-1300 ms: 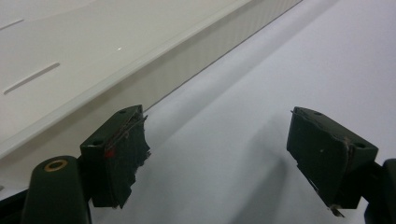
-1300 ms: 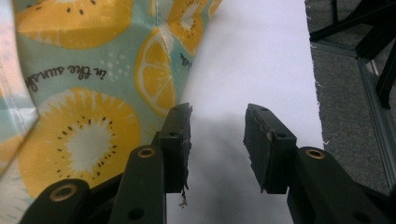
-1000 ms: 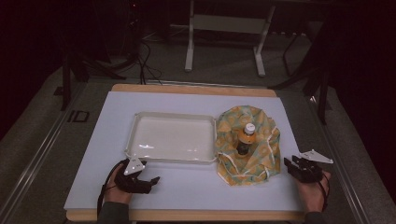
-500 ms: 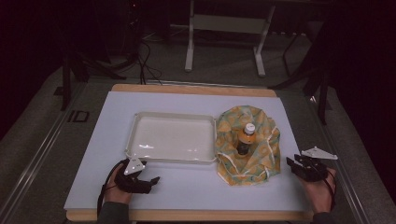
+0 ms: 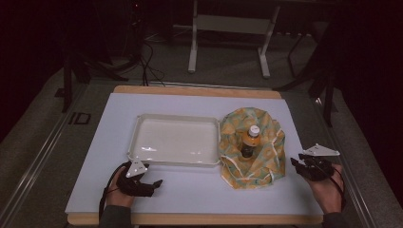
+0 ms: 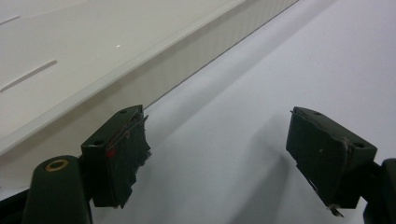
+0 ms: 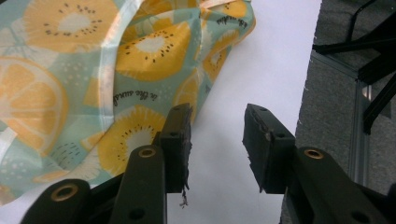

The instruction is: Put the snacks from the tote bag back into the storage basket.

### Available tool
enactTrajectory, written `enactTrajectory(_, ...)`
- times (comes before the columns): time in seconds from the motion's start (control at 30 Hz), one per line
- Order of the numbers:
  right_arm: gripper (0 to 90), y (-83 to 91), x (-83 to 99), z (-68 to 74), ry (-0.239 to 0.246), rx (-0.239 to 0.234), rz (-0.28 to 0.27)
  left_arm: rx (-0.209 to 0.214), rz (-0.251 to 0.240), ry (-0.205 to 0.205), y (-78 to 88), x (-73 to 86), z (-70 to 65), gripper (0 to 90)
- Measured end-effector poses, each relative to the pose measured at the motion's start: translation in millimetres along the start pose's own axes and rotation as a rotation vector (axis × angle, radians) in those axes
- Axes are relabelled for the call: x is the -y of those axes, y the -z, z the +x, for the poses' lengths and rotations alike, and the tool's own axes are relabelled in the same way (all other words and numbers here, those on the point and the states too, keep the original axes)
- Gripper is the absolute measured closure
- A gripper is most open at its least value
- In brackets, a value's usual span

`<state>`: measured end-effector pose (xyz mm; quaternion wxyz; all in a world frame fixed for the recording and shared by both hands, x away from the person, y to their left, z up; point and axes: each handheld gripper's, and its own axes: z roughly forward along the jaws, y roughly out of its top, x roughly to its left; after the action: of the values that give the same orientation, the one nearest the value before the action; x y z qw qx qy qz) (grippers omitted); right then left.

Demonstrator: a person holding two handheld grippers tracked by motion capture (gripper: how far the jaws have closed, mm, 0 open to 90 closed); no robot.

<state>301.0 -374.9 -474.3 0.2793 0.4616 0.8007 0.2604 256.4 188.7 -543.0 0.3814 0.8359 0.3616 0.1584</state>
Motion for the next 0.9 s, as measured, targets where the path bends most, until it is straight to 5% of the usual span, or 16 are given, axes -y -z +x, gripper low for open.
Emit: enactTrajectory(0.9, 62.1, 18.7, -37.6, 6.0, 0.166, -0.001, 0.047, 0.007, -0.012, 0.017, 1.2, 0.6, 2.2, 19.4)
